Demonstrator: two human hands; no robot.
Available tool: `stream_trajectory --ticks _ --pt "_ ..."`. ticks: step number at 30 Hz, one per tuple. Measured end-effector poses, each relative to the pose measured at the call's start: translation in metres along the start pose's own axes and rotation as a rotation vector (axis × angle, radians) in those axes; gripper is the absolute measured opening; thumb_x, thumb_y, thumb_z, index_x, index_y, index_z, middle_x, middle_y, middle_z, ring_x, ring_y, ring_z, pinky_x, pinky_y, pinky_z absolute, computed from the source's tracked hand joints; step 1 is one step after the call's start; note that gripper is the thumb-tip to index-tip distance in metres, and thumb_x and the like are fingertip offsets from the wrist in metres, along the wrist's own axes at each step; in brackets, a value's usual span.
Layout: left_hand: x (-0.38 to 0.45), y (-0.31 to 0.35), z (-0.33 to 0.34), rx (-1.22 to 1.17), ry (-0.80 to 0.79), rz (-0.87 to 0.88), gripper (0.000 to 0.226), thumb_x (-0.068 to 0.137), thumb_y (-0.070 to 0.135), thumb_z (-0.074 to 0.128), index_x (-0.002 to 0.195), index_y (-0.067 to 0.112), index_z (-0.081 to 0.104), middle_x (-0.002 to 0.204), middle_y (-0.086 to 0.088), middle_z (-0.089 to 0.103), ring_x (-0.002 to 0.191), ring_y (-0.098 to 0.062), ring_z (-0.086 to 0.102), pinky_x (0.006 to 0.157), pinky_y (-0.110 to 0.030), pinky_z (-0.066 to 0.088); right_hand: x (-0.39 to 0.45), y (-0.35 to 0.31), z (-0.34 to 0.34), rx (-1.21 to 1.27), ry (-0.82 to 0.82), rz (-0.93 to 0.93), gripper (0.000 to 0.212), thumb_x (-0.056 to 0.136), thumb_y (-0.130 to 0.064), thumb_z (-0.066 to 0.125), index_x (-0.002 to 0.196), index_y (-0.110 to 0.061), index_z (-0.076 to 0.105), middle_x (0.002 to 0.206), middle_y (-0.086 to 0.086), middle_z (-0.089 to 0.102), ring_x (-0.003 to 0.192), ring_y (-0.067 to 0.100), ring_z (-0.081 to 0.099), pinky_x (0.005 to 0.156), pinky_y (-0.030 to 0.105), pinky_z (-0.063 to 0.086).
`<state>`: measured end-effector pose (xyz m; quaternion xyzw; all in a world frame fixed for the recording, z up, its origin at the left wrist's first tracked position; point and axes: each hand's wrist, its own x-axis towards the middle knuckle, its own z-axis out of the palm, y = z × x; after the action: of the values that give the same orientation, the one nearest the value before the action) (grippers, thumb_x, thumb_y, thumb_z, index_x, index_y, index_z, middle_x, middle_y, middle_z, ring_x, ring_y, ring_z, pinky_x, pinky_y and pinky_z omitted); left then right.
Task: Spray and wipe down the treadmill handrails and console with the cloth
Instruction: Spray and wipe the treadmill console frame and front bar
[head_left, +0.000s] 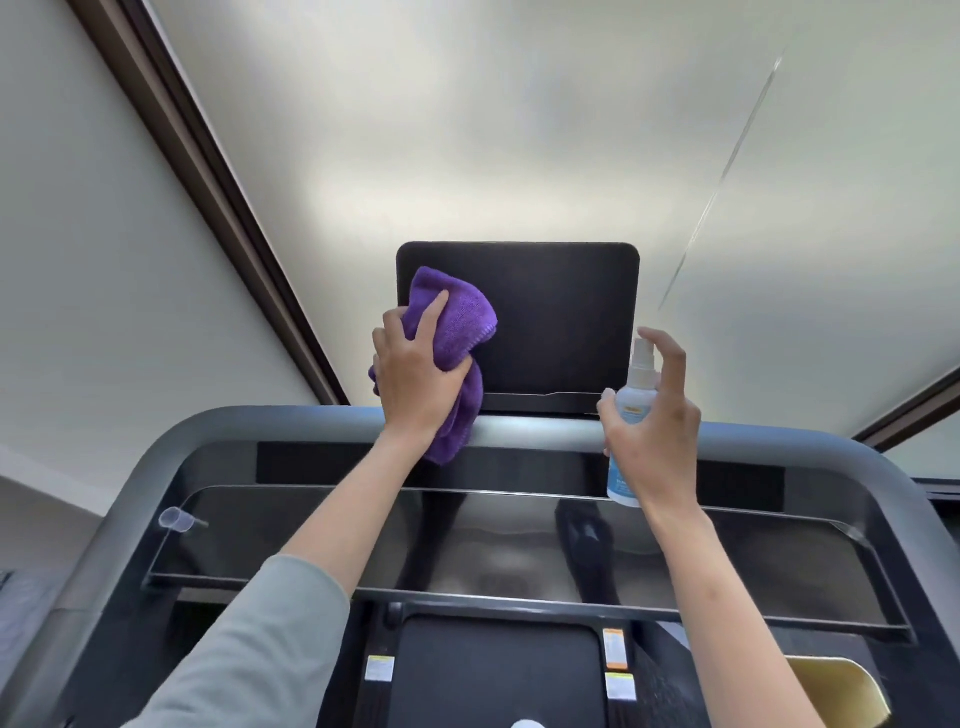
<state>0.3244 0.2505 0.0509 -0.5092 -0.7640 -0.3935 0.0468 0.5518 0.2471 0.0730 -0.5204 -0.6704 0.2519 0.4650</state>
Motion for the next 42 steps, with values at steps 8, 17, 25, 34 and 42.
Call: stream_trajectory --ticks 8,17,25,34,42 --pt "0.033 0.042 0.048 0.164 -0.037 0.076 0.067 0.08 0.038 0.07 0.142 0.036 0.045 0.141 -0.01 0.04 0.122 -0.033 0.039 0.099 -0.046 0.036 -0.01 0.017 -0.021 -0.015 0.038 0.052 0.063 0.087 0.001 0.064 0.134 -0.033 0.039 0.113 -0.016 0.057 0.053 0.034 0.06 0.065 0.052 0.057" --pt "-0.02 0.013 0.035 0.032 -0.086 0.191 0.064 0.072 0.021 0.079 0.132 0.027 0.059 0.122 -0.015 0.051 0.101 -0.036 0.047 0.087 -0.05 0.045 -0.013 0.02 -0.026 0.013 0.03 0.066 0.065 0.087 0.005 0.063 0.133 -0.033 0.038 0.09 0.004 0.058 0.047 0.04 0.056 0.058 0.053 0.055" --pt "0.038 0.078 0.059 0.199 -0.1 0.263 0.072 0.083 0.039 0.066 0.147 0.041 0.033 0.15 -0.011 0.03 0.126 -0.035 0.033 0.1 -0.048 0.03 -0.008 0.019 -0.031 0.012 0.035 0.053 0.062 0.088 0.001 0.064 0.133 -0.033 0.037 0.108 -0.004 0.059 0.052 0.036 0.06 0.064 0.052 0.056" --pt "-0.028 0.043 0.062 0.205 -0.187 0.299 0.073 0.069 0.036 0.082 0.136 0.038 0.053 0.13 -0.01 0.052 0.099 -0.034 0.049 0.08 -0.044 0.04 -0.017 0.025 -0.034 0.019 0.042 0.081 0.062 0.088 0.002 0.063 0.132 -0.035 0.038 0.085 0.007 0.062 0.05 0.039 0.058 0.062 0.053 0.055" --pt "0.028 0.091 0.058 0.088 -0.036 0.236 0.068 0.08 0.032 0.07 0.143 0.035 0.044 0.144 -0.013 0.039 0.12 -0.036 0.04 0.094 -0.048 0.033 -0.014 0.028 -0.042 0.017 0.076 0.037 0.064 0.087 0.003 0.065 0.132 -0.034 0.039 0.094 -0.003 0.062 0.047 0.038 0.058 0.058 0.049 0.056"
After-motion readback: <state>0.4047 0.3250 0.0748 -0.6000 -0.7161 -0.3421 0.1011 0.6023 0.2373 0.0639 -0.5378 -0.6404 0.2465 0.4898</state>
